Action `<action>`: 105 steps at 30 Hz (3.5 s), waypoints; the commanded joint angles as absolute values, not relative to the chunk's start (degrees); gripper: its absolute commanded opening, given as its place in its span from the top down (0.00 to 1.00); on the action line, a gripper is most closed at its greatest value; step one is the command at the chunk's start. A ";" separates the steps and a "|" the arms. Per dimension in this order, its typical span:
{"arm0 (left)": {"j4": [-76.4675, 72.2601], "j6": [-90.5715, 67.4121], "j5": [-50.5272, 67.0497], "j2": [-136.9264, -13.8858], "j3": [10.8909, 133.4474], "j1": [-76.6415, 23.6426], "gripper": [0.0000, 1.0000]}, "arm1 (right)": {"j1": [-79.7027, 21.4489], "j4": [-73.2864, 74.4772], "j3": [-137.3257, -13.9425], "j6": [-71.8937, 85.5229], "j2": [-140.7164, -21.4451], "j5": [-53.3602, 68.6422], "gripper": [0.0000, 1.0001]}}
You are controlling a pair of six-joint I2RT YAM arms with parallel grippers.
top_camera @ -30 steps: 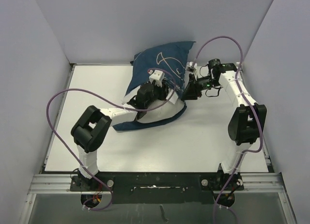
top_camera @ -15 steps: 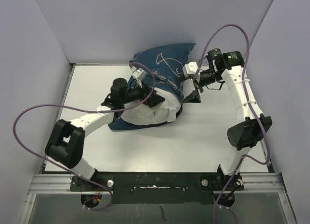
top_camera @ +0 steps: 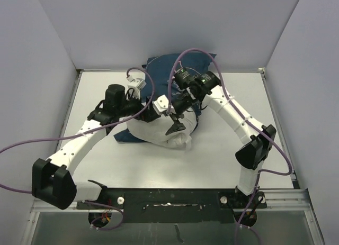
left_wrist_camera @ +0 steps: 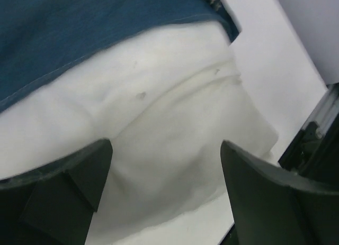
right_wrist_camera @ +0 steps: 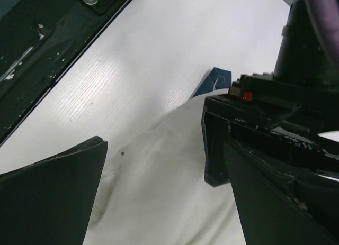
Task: Put the pillow into the pillowcase
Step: Stuff the pillow into the pillowcase.
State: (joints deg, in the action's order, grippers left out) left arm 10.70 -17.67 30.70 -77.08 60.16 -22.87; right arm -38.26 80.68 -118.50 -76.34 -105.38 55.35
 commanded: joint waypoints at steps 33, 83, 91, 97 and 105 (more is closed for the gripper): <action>-1.47 -51.96 24.16 -57.19 28.86 -5.45 0.54 | -31.27 41.31 -133.71 -38.50 -121.83 36.10 1.00; -46.32 -56.36 10.77 -94.28 40.26 -27.07 0.47 | -24.06 37.70 -141.06 -25.29 -124.27 42.45 1.00; -47.50 -56.77 10.68 -95.98 42.32 -27.68 0.40 | -24.25 38.23 -138.87 -25.95 -123.04 42.28 1.00; -46.57 -57.91 11.68 -97.63 42.52 -27.69 0.64 | -24.32 37.72 -139.08 -25.66 -123.17 41.72 1.00; -46.64 -58.06 13.17 -100.00 42.53 -27.77 0.68 | -24.59 37.75 -139.24 -25.49 -123.08 41.92 1.00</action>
State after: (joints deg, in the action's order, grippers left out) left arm -43.77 -58.11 11.75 -97.30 40.53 -27.66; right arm -25.21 43.35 -138.21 -25.17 -125.38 44.66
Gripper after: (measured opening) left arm 0.327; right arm 0.129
